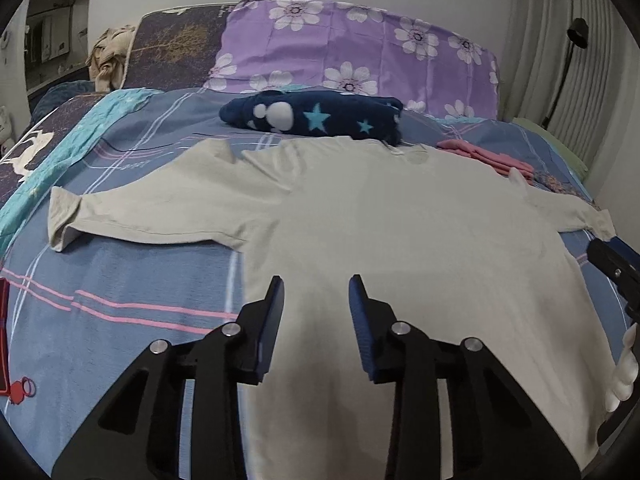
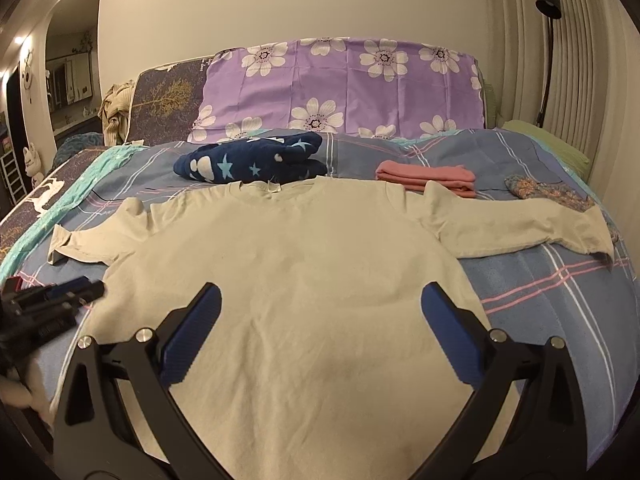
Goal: Fold small clothes
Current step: 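Grasp the beige shirt's sleeve cuff with the left gripper and lift it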
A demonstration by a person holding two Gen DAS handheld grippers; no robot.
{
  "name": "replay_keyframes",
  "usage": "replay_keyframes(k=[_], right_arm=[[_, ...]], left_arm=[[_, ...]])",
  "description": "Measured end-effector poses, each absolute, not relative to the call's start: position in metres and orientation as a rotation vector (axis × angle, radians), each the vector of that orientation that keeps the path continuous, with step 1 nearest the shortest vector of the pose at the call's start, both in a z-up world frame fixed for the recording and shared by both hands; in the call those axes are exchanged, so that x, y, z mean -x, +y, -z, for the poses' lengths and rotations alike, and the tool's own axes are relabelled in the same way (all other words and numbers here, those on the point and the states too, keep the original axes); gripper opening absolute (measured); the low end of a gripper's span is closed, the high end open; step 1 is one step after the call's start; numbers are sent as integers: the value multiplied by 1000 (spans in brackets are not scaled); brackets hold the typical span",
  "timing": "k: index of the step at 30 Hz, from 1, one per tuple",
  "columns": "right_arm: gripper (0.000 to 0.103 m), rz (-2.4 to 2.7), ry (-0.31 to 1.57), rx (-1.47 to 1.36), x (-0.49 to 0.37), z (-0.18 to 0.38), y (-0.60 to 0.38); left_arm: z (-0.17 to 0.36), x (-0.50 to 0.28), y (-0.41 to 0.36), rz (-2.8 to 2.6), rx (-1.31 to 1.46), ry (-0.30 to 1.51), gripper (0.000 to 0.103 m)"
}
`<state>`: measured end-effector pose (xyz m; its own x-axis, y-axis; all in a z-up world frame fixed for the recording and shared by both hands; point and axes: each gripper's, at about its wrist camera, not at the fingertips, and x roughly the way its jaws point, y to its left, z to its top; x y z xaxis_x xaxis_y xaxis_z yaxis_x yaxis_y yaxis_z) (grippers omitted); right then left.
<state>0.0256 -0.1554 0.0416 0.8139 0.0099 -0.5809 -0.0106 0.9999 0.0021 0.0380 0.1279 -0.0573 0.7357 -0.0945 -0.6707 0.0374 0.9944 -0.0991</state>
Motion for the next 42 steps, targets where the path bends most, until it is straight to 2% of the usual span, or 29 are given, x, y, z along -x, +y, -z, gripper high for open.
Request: replay_keyframes(k=[3, 4, 5, 6, 12, 17, 20, 26, 28, 29, 30, 35, 42], right_arm=[[91, -9, 646, 1, -35, -39, -158], [88, -9, 655, 0, -38, -38, -159], [88, -8, 667, -2, -41, -35, -161], [87, 1, 677, 4, -45, -33, -163], [87, 50, 741, 34, -66, -19, -169], [87, 60, 767, 55, -84, -18, -164], [88, 51, 764, 84, -93, -18, -156], [88, 25, 784, 116, -103, -10, -146], [88, 16, 791, 116, -105, -8, -145], [88, 11, 791, 117, -105, -8, -145], [88, 6, 787, 121, -105, -8, -145], [89, -2, 753, 138, -102, -16, -148], [89, -21, 746, 92, -94, -21, -164]], left_arm=[[58, -51, 175, -26, 105, 740, 37], [58, -57, 198, -76, 133, 738, 41], [60, -62, 220, -130, 158, 741, 53], [62, -67, 242, -196, 171, 753, 55], [78, -103, 364, -488, 137, 827, 55], [95, -138, 412, -507, 152, 907, 51], [106, -155, 416, -503, 127, 958, 47], [120, -168, 415, -502, 133, 964, 47], [122, -173, 416, -512, 86, 962, 30], [121, -175, 416, -510, 73, 963, 12], [117, -175, 417, -515, 73, 959, 7], [65, -171, 386, -342, 193, 820, 5], [-7, -167, 238, 58, 144, 655, 5]])
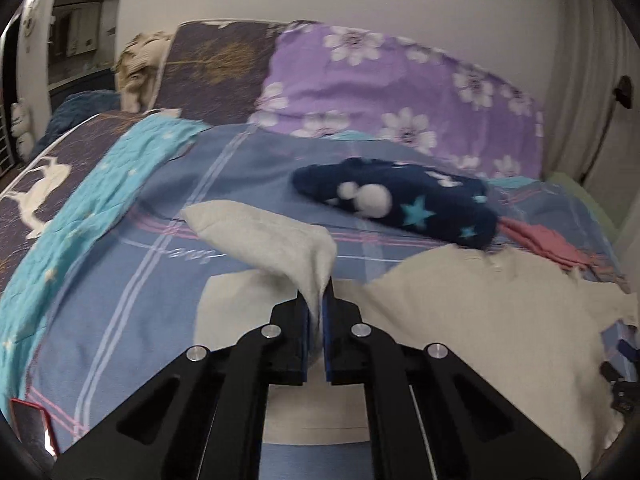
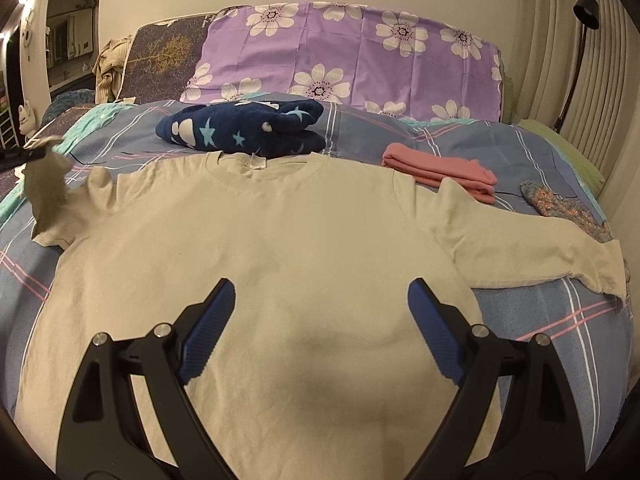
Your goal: Fold small clothes
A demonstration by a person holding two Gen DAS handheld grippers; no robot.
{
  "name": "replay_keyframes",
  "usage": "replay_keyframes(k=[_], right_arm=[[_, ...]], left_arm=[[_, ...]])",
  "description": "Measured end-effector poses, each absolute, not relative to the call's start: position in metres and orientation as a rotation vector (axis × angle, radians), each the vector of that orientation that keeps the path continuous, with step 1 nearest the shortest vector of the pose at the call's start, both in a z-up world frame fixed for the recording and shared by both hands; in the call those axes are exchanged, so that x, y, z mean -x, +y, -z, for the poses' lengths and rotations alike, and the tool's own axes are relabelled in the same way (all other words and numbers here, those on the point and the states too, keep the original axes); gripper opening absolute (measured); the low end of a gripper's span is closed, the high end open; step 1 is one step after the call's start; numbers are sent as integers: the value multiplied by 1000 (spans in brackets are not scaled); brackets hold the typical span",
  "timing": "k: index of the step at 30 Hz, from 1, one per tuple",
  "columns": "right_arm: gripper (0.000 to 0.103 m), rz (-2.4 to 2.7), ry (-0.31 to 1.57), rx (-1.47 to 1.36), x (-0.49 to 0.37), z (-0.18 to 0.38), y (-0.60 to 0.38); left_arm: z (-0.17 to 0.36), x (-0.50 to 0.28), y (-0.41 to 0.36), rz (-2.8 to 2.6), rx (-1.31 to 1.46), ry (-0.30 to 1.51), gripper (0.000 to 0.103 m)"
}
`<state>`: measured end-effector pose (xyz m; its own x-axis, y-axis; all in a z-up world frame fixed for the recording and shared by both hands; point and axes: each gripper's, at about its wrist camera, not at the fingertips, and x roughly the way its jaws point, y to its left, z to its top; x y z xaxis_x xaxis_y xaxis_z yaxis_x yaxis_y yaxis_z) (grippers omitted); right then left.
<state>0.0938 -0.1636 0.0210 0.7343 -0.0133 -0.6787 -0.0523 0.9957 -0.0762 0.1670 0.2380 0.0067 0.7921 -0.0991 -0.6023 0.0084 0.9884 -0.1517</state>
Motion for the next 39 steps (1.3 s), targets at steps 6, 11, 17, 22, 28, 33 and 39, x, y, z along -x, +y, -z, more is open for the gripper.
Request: replay_keyframes(k=[6, 11, 17, 22, 28, 33, 39], right_arm=[[90, -2, 775, 25, -90, -19, -197], [88, -58, 852, -135, -103, -15, -221], [35, -276, 989, -303, -140, -4, -213], [49, -403, 1049, -345, -182, 5, -181], [75, -513, 1134, -316, -232, 25, -119], [40, -515, 1138, -246, -247, 40, -78], [6, -468, 915, -226, -226, -31, -113]], left_arm=[[5, -154, 117, 360, 118, 664, 5], [63, -147, 44, 481, 7, 789, 7], [89, -128, 35, 492, -41, 852, 33], [67, -106, 59, 435, -83, 773, 53], [74, -88, 105, 264, -111, 786, 56], [71, -85, 154, 95, -52, 802, 58], [66, -83, 184, 7, -31, 784, 64]])
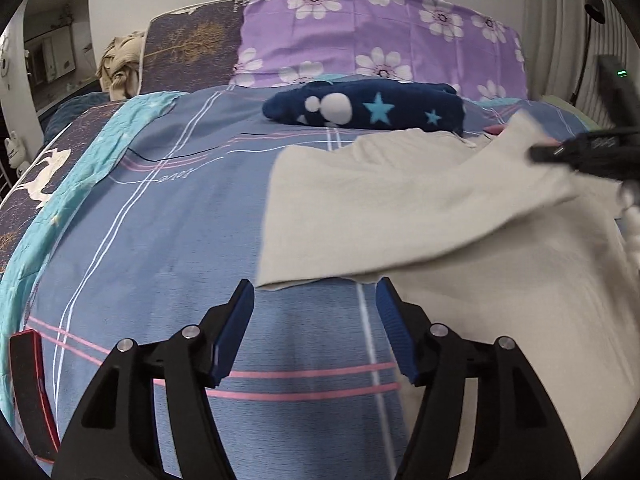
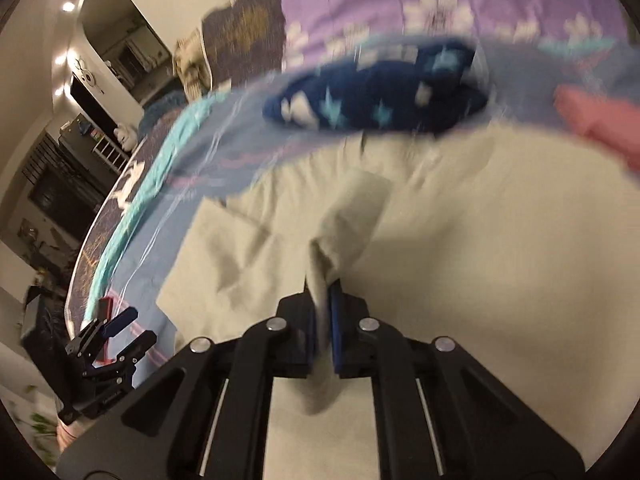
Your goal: Fold small clothes
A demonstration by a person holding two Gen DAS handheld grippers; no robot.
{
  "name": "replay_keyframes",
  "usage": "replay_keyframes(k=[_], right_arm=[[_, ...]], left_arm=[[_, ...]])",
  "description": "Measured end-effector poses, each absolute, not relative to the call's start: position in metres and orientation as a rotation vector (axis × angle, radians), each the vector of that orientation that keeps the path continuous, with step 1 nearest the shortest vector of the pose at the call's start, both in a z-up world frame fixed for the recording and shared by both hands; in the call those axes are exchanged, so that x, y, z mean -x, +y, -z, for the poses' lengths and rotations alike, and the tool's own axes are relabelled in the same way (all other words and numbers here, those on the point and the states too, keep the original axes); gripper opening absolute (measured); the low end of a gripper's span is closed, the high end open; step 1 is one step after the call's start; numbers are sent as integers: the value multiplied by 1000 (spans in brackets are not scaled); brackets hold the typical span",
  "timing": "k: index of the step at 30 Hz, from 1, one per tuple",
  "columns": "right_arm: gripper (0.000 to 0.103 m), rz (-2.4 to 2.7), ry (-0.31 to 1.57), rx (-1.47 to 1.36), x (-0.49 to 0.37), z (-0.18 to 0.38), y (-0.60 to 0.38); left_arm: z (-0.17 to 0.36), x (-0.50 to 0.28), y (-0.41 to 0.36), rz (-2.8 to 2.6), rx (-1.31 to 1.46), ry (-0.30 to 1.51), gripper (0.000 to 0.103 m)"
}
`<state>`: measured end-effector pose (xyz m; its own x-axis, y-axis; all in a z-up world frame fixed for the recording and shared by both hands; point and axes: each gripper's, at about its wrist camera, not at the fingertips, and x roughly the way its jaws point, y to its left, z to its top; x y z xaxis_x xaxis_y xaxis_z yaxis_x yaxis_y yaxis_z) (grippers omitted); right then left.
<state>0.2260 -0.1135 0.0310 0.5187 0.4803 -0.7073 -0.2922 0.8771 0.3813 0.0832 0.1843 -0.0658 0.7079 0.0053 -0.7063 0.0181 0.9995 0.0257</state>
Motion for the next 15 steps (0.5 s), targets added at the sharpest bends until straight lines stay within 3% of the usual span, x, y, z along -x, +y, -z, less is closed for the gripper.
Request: replay_keyframes(k=[5, 12, 15], right_arm=[[8, -330, 880, -239, -223, -46, -173], [14, -132, 982, -295, -241, 17, -245], [26, -119, 1000, -354, -242, 32, -258]], left_arm=[[77, -90, 180, 37, -3, 809, 65], [89, -107, 155, 93, -52, 856, 65], [93, -113, 148, 76, -96, 868, 65]])
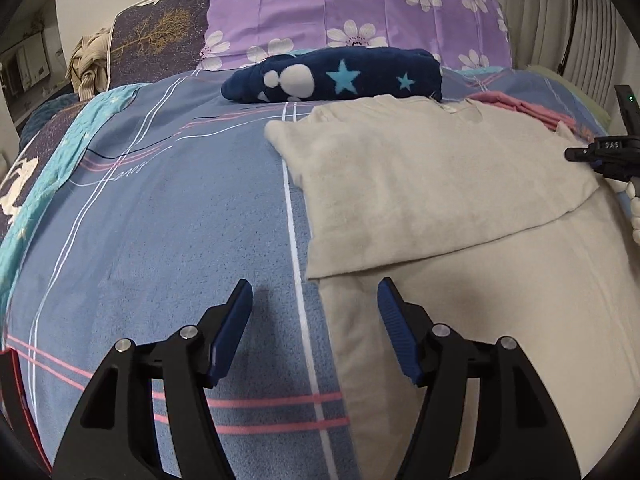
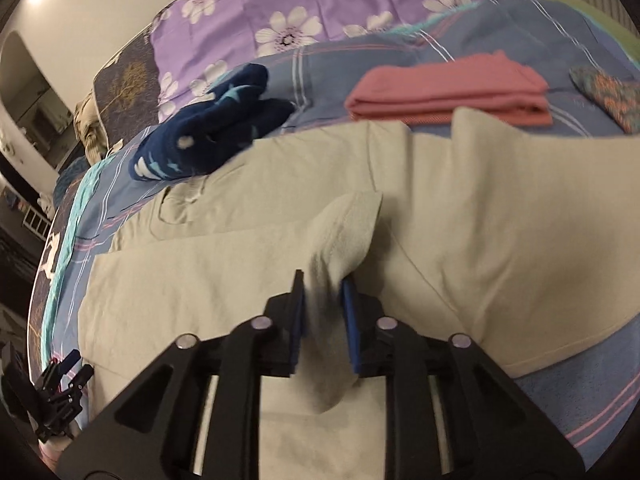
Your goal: Fold small clothes
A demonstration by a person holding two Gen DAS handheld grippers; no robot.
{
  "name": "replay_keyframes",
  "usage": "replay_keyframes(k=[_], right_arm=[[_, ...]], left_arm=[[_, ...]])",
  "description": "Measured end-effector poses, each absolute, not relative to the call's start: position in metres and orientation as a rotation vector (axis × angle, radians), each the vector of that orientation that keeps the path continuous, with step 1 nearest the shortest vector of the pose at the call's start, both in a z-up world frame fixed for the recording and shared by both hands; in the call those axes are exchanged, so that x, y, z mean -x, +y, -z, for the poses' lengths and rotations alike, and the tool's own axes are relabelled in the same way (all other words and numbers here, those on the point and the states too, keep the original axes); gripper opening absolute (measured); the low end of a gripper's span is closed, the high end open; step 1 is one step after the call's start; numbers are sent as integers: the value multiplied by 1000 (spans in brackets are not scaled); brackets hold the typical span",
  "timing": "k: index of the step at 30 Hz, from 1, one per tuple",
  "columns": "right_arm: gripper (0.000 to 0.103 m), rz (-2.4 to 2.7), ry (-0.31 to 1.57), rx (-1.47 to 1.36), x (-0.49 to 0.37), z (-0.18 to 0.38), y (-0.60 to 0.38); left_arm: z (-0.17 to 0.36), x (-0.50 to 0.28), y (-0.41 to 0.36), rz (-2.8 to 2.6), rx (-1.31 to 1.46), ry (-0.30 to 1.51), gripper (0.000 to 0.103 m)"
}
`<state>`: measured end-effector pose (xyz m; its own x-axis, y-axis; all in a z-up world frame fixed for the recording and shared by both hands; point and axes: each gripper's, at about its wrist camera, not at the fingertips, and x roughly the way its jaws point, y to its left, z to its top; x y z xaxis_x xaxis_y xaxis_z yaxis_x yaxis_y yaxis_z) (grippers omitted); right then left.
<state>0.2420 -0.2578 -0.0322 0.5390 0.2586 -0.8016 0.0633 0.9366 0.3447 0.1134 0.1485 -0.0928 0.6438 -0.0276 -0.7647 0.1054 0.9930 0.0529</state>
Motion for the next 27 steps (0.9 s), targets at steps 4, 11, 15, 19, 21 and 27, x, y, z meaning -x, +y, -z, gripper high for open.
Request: replay_keyframes(k=[4, 11, 15, 19, 21, 27], right_arm=[[48, -176, 1012, -385, -235, 36, -262], [7, -257, 1021, -340, -214, 25, -252], [21, -116, 886, -211, -196, -17, -244], [50, 104, 900, 94, -191, -4, -236], [50, 67, 955, 28, -186, 9, -245], [50, 40, 988, -64, -179, 17, -262]], left_arm=[[97, -120, 152, 55, -86, 872, 65], [97, -122, 159, 29, -48, 869, 64], [98, -120, 158, 19, -57, 866, 64], [97, -118, 159, 14, -56, 861, 64], [97, -117, 161, 13, -47, 860, 64], [86, -110, 175, 93, 83, 847, 64]])
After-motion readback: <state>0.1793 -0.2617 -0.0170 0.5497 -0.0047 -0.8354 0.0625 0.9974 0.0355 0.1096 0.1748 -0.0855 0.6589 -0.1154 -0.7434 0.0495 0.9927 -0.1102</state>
